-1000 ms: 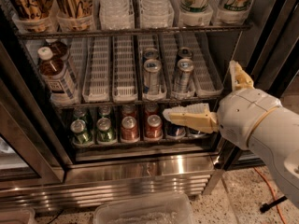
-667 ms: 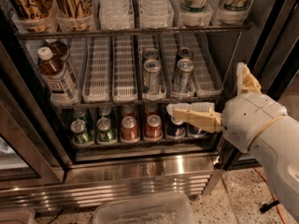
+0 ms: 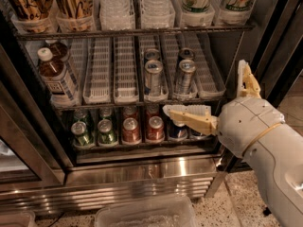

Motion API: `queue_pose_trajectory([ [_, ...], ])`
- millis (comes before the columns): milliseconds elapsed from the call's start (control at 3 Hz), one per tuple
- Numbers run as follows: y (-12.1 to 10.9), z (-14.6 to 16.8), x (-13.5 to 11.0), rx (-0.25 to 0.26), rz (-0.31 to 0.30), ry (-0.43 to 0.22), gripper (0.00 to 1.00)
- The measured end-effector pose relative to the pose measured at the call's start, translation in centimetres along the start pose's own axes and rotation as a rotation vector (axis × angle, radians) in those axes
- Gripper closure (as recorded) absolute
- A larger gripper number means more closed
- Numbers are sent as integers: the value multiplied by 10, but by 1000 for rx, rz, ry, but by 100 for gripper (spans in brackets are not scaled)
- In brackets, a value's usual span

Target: Pick 7up can from top shelf of fridge

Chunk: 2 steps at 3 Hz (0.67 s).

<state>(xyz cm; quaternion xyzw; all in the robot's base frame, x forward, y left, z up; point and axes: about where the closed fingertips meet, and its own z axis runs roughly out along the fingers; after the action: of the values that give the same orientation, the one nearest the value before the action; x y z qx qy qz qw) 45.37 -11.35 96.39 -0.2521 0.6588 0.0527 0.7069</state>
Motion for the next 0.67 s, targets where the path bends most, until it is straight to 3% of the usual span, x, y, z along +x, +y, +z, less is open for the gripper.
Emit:
queue_pose_trajectory([
  [333,2,1,-2,0,-20,-3,0],
  [667,-6,-2,-6,32,13,-12,0],
])
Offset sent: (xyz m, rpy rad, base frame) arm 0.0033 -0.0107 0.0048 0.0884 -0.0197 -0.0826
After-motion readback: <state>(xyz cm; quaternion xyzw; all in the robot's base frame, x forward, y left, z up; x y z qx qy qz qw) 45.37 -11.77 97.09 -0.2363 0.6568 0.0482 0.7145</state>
